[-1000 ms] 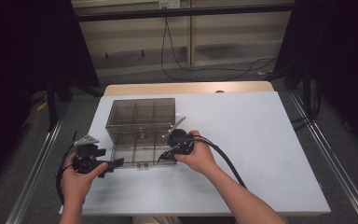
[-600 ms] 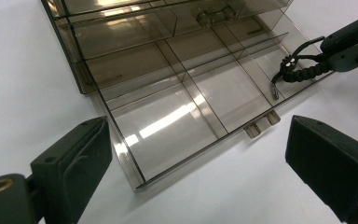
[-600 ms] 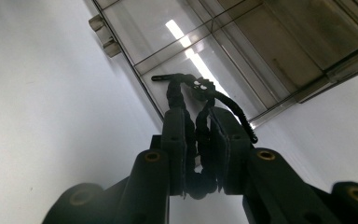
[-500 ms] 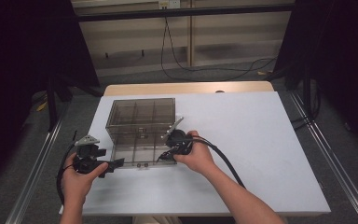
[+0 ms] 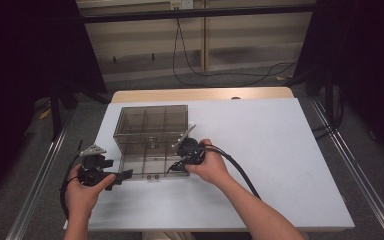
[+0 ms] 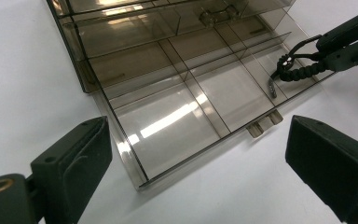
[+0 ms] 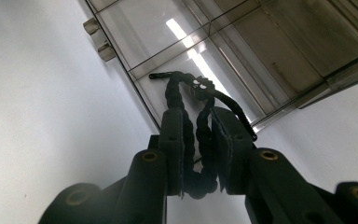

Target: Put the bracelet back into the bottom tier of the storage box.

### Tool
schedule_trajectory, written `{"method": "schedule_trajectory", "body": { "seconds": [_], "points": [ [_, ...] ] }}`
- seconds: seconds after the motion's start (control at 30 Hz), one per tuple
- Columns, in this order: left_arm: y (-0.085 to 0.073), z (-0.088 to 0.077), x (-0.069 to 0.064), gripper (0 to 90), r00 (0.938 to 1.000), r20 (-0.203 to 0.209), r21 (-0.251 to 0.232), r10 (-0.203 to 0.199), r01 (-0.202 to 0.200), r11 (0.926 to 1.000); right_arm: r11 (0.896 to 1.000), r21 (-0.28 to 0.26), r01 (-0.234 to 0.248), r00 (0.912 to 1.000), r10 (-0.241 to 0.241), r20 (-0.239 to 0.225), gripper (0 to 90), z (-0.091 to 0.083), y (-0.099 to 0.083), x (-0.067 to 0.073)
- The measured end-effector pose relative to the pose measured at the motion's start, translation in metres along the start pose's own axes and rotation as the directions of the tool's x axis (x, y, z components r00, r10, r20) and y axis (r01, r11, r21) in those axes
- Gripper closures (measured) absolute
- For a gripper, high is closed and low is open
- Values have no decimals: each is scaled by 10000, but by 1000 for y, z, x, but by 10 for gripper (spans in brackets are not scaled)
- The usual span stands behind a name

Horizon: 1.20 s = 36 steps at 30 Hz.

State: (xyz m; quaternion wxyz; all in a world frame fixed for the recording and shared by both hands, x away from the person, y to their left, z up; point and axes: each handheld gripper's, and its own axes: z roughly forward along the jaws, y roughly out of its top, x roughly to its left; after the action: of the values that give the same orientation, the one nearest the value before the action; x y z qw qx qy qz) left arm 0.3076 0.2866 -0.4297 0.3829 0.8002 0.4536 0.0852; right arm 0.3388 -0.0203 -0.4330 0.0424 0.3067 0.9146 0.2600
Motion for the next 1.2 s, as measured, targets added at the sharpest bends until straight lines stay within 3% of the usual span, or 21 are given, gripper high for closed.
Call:
{"method": "schedule_trajectory", "body": {
  "seconds": [0.27, 0.43, 0.53, 0.77, 0.83, 1.0, 1.2],
  "points": [
    [0, -1, 0, 72, 10000, 16, 6, 30, -30, 10000, 10000, 25, 90, 9999, -91, 50, 756, 3, 3, 0],
    [0, -1, 1, 72, 10000, 5, -2, 47, -47, 10000, 10000, -37, 48, 10000, -48, 65, 678, 3, 3, 1],
    [0, -1, 1, 72, 10000, 4, 3, 72, -72, 10000, 10000, -24, 39, 9999, -38, 96, 626, -1, 3, 1],
    [0, -1, 1, 72, 10000, 3, -15, 56, -56, 10000, 9998, -72, 197, 9993, -195, 306, 597, -14, -1, 1],
    [0, -1, 0, 72, 10000, 14, 8, 34, -34, 10000, 9999, -121, 56, 9997, -53, 241, 579, -17, -2, 1],
    [0, 0, -1, 72, 10000, -29, -6, -37, 37, 10000, 9999, -41, 153, 9991, -151, 391, 585, -23, -7, 0],
    [0, 0, -1, 72, 10000, -59, 70, 58, -57, 10000, 9999, -73, 123, 9990, -119, 426, 680, -20, -8, 1]
  ]
}}
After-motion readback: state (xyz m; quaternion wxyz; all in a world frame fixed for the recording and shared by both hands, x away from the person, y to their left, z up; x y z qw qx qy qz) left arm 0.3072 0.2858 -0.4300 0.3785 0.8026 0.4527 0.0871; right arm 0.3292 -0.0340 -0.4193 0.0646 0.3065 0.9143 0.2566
